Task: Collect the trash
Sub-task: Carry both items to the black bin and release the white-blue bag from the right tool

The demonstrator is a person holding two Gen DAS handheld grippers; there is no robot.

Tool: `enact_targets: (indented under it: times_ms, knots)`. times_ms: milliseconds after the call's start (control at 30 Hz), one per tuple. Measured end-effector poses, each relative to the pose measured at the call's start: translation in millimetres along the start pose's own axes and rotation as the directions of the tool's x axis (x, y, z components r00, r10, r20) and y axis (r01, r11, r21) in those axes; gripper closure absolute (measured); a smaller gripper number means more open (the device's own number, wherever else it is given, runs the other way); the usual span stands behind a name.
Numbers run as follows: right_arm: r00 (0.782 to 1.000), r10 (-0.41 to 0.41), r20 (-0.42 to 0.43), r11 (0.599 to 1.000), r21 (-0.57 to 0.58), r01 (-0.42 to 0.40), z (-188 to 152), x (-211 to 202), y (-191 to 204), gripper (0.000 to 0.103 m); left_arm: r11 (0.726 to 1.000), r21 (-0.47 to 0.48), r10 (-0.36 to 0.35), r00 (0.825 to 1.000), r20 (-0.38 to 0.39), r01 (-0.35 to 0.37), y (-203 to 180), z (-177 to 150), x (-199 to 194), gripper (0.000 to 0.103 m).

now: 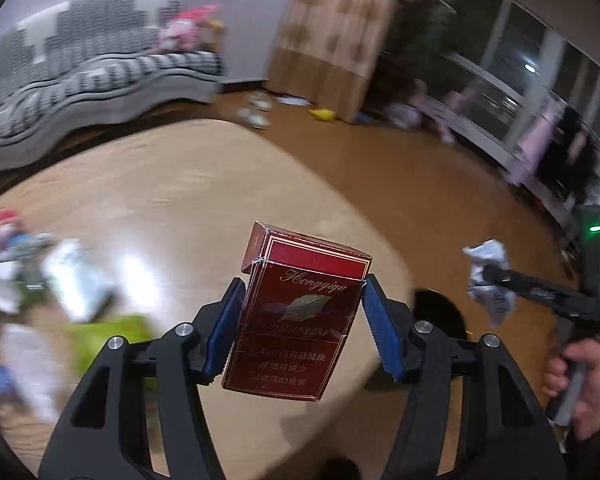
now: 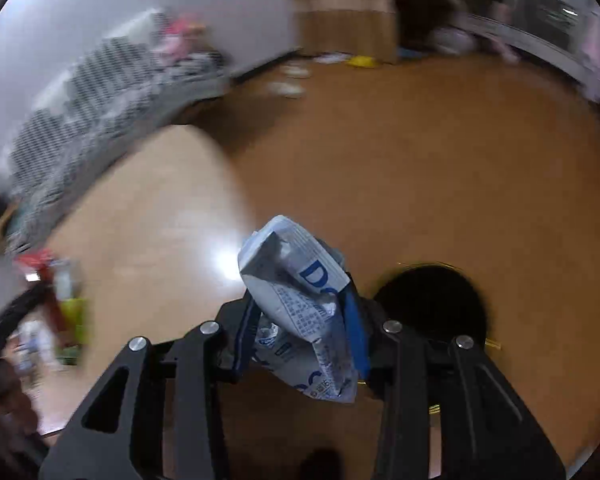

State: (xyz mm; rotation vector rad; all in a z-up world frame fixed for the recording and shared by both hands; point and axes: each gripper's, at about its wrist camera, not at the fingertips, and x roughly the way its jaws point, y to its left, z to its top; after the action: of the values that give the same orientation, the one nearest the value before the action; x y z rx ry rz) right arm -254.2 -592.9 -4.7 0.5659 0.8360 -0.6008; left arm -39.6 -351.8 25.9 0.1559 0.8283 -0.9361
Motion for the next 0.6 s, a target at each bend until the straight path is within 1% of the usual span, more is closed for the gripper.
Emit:
enact_targets:
  times_ms: [67, 167, 267, 367, 400, 467, 533, 600]
  knots:
    - [0.997, -0.056, -0.044, 0.996, 0.063, 0.059, -12.4, 13.0, -47.3, 0.064, 0.998, 0.047, -0.049, 0.998, -0.029, 0.05, -38.3, -5.3, 18.8, 0.045]
    - [0.992, -0.084, -0.099, 0.988, 0.124, 0.096, -30.1, 27.5, -97.3, 0.064, 0.99, 0.113, -0.08, 0.995, -0.054, 0.086, -85.5, -14.3, 40.9, 0.045]
    - [0.987, -0.09, -0.135, 0.983, 0.148, 0.11, -42.7, 36.7, -126.4, 0.064, 0.983, 0.144, -0.103, 0.991, -0.082, 0.114, -114.8, -21.9, 60.1, 0.045]
    - [0.985, -0.076, -0.155, 0.981, 0.166, 0.102, -49.8, 41.6, -147.0, 0.064, 0.978, 0.161, -0.113, 0.987, -0.114, 0.131, -138.9, -28.3, 80.4, 0.045]
    - [0.985, -0.077, -0.157, 0.981, 0.166, 0.103, -50.5, 41.8, -149.6, 0.064, 0.978, 0.163, -0.112, 0.987, -0.119, 0.131, -140.4, -24.1, 89.3, 0.045]
    - [0.985, -0.077, -0.157, 0.98, 0.169, 0.104, -51.6, 42.8, -157.4, 0.064, 0.977, 0.169, -0.107, 0.986, -0.13, 0.129, -148.7, -26.7, 97.4, 0.045]
    - [0.984, -0.068, -0.166, 0.979, 0.177, 0.098, -36.0, 53.6, -147.6, 0.064, 0.976, 0.174, -0.105, 0.985, -0.14, 0.128, -157.8, -26.8, 108.2, 0.045]
    - [0.983, -0.071, -0.169, 0.978, 0.183, 0.102, -32.0, 60.2, -153.0, 0.063, 0.976, 0.172, -0.105, 0.983, -0.15, 0.131, -165.2, -28.5, 116.3, 0.045]
